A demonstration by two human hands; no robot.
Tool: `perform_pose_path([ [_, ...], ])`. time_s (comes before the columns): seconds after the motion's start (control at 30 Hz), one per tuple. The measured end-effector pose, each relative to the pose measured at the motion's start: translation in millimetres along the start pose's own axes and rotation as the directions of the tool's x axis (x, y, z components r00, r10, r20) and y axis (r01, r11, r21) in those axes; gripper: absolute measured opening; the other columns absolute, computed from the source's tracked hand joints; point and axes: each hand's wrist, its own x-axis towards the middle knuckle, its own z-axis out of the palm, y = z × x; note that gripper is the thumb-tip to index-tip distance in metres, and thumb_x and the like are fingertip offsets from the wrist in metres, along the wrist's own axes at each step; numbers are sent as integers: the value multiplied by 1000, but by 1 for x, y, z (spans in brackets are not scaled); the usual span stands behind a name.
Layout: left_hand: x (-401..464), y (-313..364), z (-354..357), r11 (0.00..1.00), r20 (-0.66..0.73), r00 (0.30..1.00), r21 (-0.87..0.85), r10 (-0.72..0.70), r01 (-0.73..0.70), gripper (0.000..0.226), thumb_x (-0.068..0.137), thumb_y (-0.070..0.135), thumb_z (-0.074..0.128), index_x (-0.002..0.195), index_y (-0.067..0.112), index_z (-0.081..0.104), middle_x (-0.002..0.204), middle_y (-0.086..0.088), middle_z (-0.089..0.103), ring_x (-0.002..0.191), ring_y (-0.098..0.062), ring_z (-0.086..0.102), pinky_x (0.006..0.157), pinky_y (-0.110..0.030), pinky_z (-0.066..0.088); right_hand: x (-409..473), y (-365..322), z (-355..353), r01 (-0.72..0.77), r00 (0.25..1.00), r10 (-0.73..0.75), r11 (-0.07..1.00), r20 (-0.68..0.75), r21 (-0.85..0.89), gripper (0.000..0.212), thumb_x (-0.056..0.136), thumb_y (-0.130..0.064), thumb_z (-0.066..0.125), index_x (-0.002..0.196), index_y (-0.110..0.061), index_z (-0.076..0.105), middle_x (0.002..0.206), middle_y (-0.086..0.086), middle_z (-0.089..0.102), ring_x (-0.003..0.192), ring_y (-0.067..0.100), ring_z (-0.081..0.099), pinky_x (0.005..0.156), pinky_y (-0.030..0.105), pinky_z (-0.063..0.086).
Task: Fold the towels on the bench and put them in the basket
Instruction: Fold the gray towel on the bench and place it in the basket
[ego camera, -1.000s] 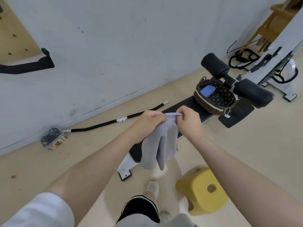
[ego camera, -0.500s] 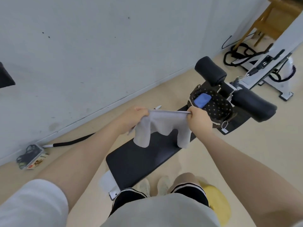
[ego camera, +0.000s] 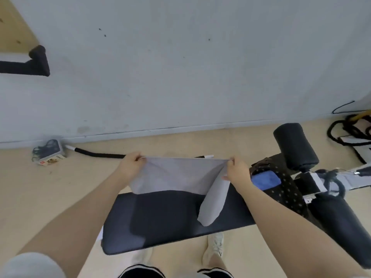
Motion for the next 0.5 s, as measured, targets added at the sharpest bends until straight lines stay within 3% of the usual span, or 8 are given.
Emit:
perform_pose_path([
  [0.07, 4, 7, 8, 999, -148, 989, -44, 13, -20, 18, 91, 10, 49, 79, -1, 56, 73, -8, 53, 68, -18, 47, 62, -24, 39, 30, -7, -13, 75, 997, -75, 991, -6, 110, 16, 99, -13, 34, 108, -16, 47, 78, 0, 51, 86, 27, 56, 78, 40, 52],
  [0.13, 5, 18, 15, 991, -268, 962, -110, 49, -81, 26, 93, 7, 47, 66, 10, 50, 65, -2, 44, 60, -14, 39, 50, -13, 35, 52, -14, -30, 187, 981, -192, 976, 28, 113, 11, 98, -16, 38, 101, -18, 49, 75, -2, 52, 77, 21, 54, 75, 38, 49],
  [0.27, 8, 28, 19, 958, -457, 887, -217, 71, -189, 30, 93, 11, 43, 67, 23, 52, 69, 4, 46, 67, -11, 40, 60, -22, 32, 63, -25, -57, 371, 923, -378, 924, 70, 92, 16, 97, -21, 44, 92, -12, 56, 68, -2, 50, 62, 10, 47, 60, 24, 37],
  [0.33, 0, 29, 17, 927, -481, 872, -276, 95, -254, 34, 92, 4, 38, 69, 24, 53, 73, 5, 49, 70, -9, 43, 65, -24, 33, 57, -17, -59, 457, 882, -450, 889, 139, -23, 16, 96, -22, 47, 91, -12, 59, 71, -4, 52, 64, 7, 46, 56, 19, 34],
  [0.4, -7, 20, 17, 925, -450, 876, -230, 174, -302, 38, 86, -5, 32, 66, 21, 51, 72, 4, 48, 69, -7, 42, 65, -22, 32, 52, -1, -53, 501, 855, -464, 855, 232, -138, 17, 93, -26, 52, 85, -14, 60, 72, -5, 53, 68, 11, 47, 57, 19, 34],
  [0.5, -10, -26, 27, 955, -296, 908, 116, 297, -274, 38, 84, -9, 36, 62, 19, 50, 67, 0, 50, 64, -8, 43, 57, -11, 31, 51, 47, -19, 537, 835, -440, 780, 330, -320, 22, 91, -32, 55, 72, -21, 54, 69, -7, 53, 69, 13, 49, 59, 28, 37],
])
